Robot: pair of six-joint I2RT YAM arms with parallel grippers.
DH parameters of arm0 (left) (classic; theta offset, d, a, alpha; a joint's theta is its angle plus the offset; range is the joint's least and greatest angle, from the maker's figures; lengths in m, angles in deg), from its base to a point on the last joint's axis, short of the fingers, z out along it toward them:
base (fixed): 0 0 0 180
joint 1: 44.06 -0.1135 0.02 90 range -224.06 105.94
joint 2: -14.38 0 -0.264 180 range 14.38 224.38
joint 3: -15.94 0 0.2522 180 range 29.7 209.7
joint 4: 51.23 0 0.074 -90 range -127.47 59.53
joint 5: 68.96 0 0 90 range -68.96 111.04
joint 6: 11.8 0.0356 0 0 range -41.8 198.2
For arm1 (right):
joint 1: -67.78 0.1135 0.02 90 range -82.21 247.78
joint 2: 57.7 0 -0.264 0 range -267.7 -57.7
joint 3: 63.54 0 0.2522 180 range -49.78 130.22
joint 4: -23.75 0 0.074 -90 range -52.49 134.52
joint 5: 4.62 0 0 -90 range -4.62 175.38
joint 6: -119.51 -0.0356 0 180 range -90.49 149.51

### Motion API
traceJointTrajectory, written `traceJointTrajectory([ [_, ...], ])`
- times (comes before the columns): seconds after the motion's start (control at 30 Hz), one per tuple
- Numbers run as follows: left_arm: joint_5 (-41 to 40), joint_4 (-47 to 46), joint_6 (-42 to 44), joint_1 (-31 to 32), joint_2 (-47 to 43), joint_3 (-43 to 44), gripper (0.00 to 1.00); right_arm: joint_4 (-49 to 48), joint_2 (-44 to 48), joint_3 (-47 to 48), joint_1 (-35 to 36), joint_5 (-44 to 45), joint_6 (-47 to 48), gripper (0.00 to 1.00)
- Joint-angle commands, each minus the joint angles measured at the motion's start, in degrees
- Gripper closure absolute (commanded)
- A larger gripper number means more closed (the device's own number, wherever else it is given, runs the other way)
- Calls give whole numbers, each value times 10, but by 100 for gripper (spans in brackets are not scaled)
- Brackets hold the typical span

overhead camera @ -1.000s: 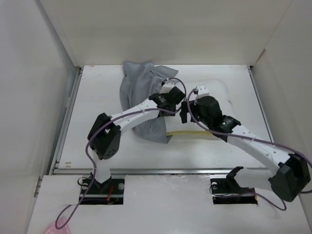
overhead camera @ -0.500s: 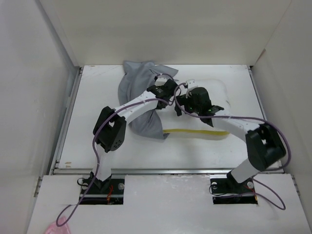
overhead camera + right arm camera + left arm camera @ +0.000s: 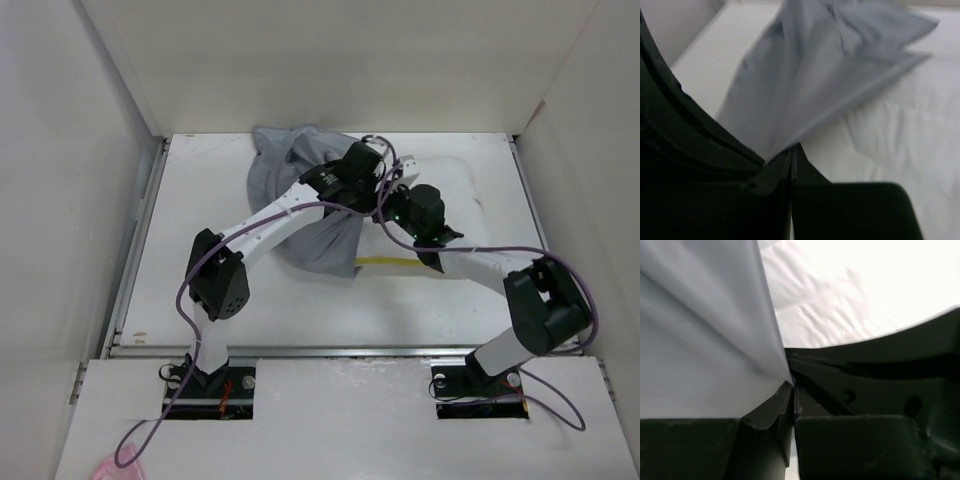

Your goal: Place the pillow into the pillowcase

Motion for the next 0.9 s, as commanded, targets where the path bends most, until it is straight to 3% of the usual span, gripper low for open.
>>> traceJointTrajectory([
  [0.0, 168, -81, 55, 48, -55, 66, 100, -194, 49, -36, -2, -37, -83, 100],
  [0.1, 209, -102, 56, 62, -55, 78, 100, -330, 49, -73, -13, -51, -149, 100],
  [0.23, 166, -107, 23, 54, -60, 59, 100, -204, 76, -57, -58, -17, -154, 97],
  [0.27, 119, -107, 7, 54, -60, 32, 100, -68, 97, -43, -69, 8, -154, 85],
  [0.33, 96, -107, -10, 24, -74, 7, 100, 56, 112, -4, -101, 90, -143, 51],
  [0.37, 96, -116, -17, 15, -74, -20, 100, 151, 117, 6, -111, 109, -138, 22],
  [0.4, 91, -121, -23, 9, -81, -30, 100, 187, 123, 15, -121, 120, -108, 11],
  [0.47, 91, -126, -23, 9, -86, -44, 100, 318, 138, 55, -137, 201, -98, 0],
  [0.63, 96, -141, -23, 9, -92, -50, 100, 559, 72, 166, -167, 300, -90, 0],
  [0.7, 102, -141, -23, 9, -87, -35, 100, 563, 44, 161, -182, 306, -90, 0],
  [0.87, 108, -134, -12, 9, -74, -7, 100, 543, -96, 176, -209, 225, -90, 0],
])
